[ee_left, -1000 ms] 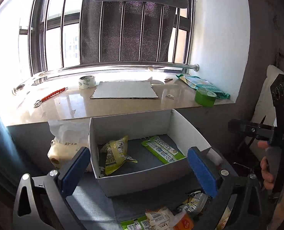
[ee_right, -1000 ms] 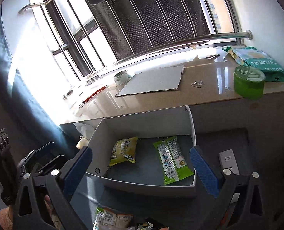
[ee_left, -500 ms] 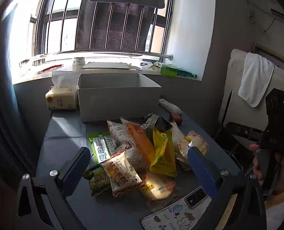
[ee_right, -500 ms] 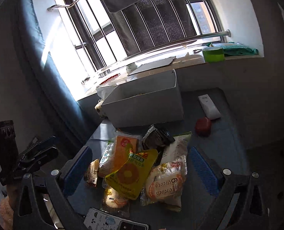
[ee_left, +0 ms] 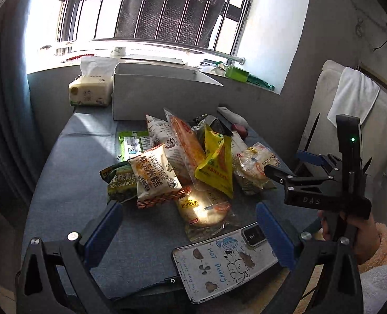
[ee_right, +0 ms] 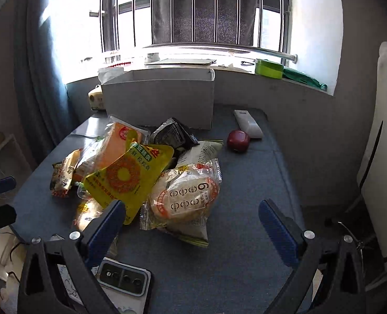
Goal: Organize snacks
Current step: 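Grasp the cream rice-cracker bag with the right tool while the left tool grasps a cream snack bag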
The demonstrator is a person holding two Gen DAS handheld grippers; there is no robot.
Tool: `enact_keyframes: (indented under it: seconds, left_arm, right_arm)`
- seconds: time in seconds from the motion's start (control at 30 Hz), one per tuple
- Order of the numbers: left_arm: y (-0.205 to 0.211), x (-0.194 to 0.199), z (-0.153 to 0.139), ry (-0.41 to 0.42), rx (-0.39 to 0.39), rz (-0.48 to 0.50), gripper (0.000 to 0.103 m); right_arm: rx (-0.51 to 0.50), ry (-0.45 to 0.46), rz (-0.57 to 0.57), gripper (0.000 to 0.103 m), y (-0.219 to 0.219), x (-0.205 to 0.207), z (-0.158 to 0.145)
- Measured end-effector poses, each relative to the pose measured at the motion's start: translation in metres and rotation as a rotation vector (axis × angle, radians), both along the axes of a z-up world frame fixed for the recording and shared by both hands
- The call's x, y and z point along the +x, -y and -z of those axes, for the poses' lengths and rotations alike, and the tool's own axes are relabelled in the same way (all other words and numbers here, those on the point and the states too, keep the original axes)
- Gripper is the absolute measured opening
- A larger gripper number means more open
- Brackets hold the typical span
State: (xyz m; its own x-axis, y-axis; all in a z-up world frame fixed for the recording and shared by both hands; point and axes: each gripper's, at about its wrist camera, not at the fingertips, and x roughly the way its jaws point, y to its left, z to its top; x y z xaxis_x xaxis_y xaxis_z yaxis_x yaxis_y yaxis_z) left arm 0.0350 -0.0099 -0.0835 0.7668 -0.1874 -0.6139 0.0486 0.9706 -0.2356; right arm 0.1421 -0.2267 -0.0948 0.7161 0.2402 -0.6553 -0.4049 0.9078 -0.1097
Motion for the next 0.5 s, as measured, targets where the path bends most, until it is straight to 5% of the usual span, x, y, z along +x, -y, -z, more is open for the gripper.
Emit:
enact_keyframes:
  seconds: [0.23,0.4,0.5]
  left_arm:
    - [-0.008,0.002,0.006,-0.023,-0.021,-0.022,0.103]
    - [-0.011,0.006,0.011,-0.04,-0.026,-0.032,0.103]
    - [-0.013,0.011,0.014,-0.053,-0.037,-0.035,0.103]
  right_arm:
    - [-0.285,0.007,-0.065,0.103,-0.044,0.028,0.035]
    - [-0.302,0.01,-0.113,0.103,-0.049,0.03,0.04]
    - [-0.225,0.001,-0.118,0.086,-0.042,0.028,0.031]
